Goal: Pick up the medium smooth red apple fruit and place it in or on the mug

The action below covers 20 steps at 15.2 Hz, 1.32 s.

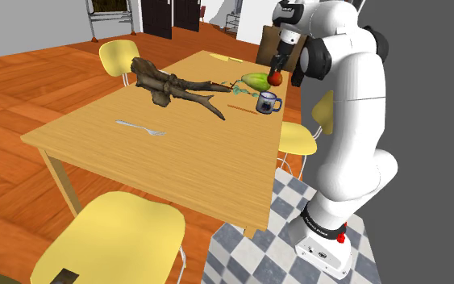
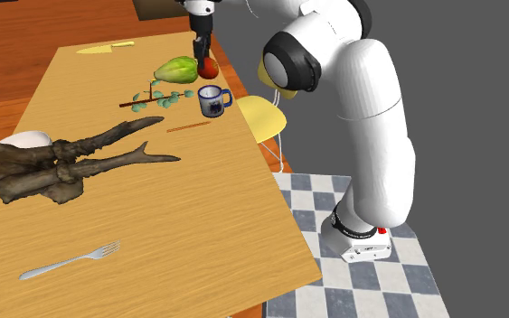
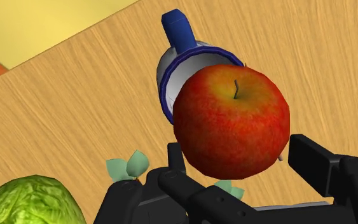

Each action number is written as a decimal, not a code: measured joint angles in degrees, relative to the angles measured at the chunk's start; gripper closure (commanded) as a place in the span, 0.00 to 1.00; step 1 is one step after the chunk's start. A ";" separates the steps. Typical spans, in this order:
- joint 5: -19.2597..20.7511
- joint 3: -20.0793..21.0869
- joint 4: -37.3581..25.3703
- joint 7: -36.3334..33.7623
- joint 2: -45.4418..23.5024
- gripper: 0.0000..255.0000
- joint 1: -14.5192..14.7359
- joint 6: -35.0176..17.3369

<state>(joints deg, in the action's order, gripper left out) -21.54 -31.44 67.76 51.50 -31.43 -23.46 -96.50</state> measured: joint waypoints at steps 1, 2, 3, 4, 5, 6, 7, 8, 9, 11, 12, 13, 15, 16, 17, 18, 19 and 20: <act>-0.02 0.04 0.57 -0.01 -0.06 1.00 0.19 -0.61; -0.11 0.09 1.07 0.12 -0.21 1.00 0.23 -1.23; -0.09 0.07 2.26 0.35 -0.03 1.00 0.45 -2.18; -0.08 0.07 3.26 0.46 0.09 1.00 0.68 -3.03; -0.04 0.05 4.39 0.61 0.32 1.00 0.94 -3.92; -0.10 0.10 5.12 0.71 0.25 1.00 1.08 -4.69; -0.10 0.10 6.14 0.86 0.39 1.00 1.30 -5.54; -0.13 0.12 6.85 0.97 0.42 1.00 1.43 -6.19; -0.24 0.16 7.31 1.19 0.26 1.00 1.39 -6.76; -0.32 0.21 9.25 1.46 0.36 1.00 1.78 -8.52; -0.43 0.27 9.42 1.53 0.15 1.00 1.77 -8.88; -0.48 0.31 9.60 1.55 0.08 1.00 1.81 -9.14; -0.51 0.32 9.70 1.60 0.07 1.00 1.81 -9.29; -0.51 0.32 9.69 1.60 0.06 1.00 1.81 -9.31; -0.52 0.32 9.70 1.60 0.06 1.00 1.81 -9.32; -0.52 0.32 9.68 1.60 0.05 1.00 1.81 -9.32; -0.52 0.32 9.68 1.60 0.05 0.00 1.81 -9.32; -0.52 0.32 9.68 1.59 0.04 0.00 1.80 -9.31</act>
<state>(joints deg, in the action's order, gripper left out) -22.06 -31.12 77.44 53.09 -31.40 -21.65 -105.81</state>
